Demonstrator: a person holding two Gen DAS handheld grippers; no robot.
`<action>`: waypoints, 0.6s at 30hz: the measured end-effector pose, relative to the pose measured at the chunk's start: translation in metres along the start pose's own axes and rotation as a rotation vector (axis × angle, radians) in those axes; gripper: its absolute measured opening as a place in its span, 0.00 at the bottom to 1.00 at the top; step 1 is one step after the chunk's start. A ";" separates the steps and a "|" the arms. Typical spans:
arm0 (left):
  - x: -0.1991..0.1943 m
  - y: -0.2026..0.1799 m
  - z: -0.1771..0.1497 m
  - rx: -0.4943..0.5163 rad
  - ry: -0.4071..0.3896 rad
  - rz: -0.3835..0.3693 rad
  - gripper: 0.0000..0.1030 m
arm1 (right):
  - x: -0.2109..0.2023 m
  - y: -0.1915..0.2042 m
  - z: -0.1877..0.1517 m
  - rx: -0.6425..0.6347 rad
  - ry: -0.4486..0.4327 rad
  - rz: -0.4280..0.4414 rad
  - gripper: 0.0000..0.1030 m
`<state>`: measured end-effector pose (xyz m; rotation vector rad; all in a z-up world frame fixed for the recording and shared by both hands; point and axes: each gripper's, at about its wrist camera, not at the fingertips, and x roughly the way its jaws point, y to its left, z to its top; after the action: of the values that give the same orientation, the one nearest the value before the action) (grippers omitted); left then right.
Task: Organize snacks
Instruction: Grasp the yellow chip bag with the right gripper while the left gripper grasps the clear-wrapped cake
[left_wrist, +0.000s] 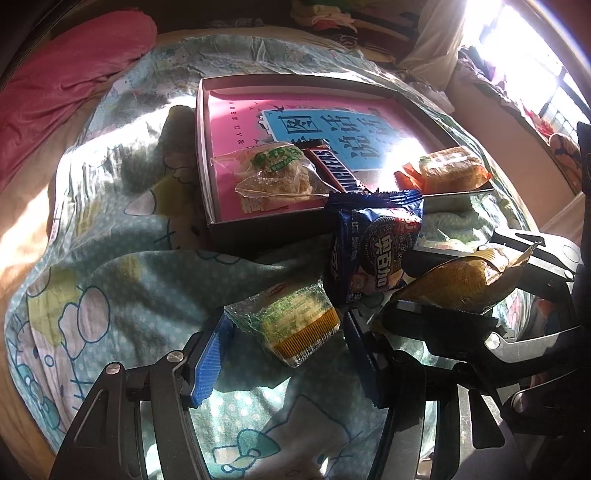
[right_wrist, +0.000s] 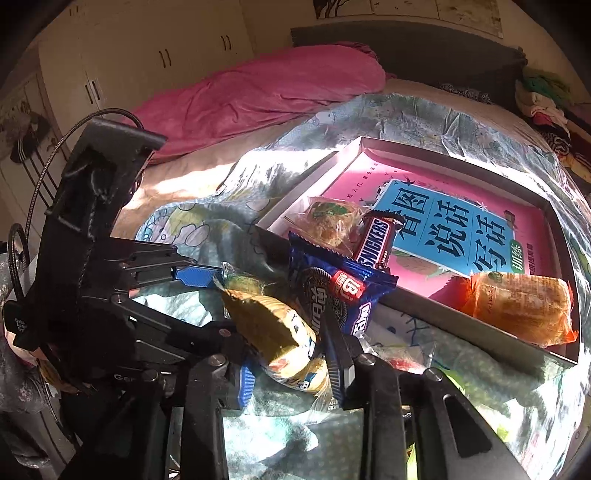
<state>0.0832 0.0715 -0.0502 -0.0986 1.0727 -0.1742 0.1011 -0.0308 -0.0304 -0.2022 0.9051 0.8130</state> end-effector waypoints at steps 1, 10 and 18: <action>0.000 0.000 0.000 -0.001 0.000 -0.001 0.61 | 0.001 -0.001 -0.001 -0.001 0.003 -0.004 0.28; 0.002 -0.007 0.000 0.023 -0.011 0.009 0.47 | -0.016 -0.011 -0.001 0.074 -0.055 0.021 0.18; -0.007 0.003 0.003 -0.019 -0.020 -0.023 0.40 | -0.041 -0.029 0.003 0.185 -0.125 0.046 0.17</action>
<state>0.0829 0.0760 -0.0428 -0.1297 1.0537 -0.1836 0.1092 -0.0712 -0.0023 0.0307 0.8634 0.7712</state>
